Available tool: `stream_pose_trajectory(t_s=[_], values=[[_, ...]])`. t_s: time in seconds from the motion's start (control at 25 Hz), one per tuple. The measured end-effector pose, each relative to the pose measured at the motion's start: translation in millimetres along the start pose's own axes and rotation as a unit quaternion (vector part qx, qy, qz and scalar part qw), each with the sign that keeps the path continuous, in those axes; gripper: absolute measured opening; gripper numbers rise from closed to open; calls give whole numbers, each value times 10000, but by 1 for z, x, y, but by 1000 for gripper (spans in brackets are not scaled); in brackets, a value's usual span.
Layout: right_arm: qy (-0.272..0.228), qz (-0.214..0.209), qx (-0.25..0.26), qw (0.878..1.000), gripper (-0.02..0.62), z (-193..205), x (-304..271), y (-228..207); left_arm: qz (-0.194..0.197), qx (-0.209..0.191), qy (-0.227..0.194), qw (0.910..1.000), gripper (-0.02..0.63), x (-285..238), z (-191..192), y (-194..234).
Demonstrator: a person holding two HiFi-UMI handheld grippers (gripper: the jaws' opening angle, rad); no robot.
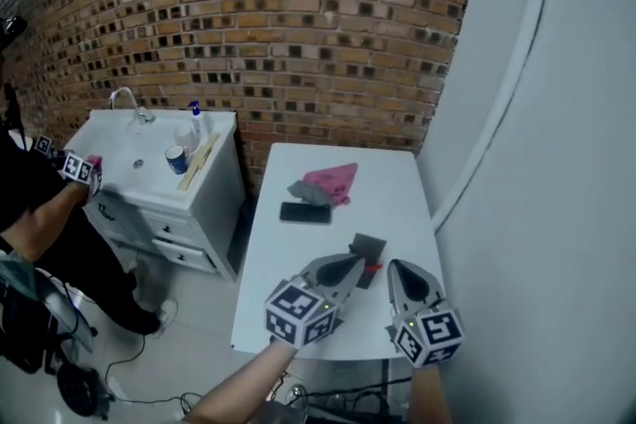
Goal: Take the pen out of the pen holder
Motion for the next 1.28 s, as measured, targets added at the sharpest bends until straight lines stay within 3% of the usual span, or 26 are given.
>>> stream_pose_trajectory(t_s=[0.56,1.04,1.28], values=[[219,-84,-258,9994,3,31,-22,-28,-234,34,169,9996,2,-25,17,11],[946,-1,-533,9941,144,111,-52,-41,-430,10,568,9975,2,-29,61,25],[1212,-47,-615,9907,155,141,-64,-41,-480,76,709,9963,2,-34,79,31]])
Point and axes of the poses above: the fingertips, and each gripper's own axes: x backward along the fingers, y to its left, z out of its underside, the point moved 3 cm from there along x, backward along the fingers, and after that the axes turned 5 degrees about x, right-handed, at the moved point
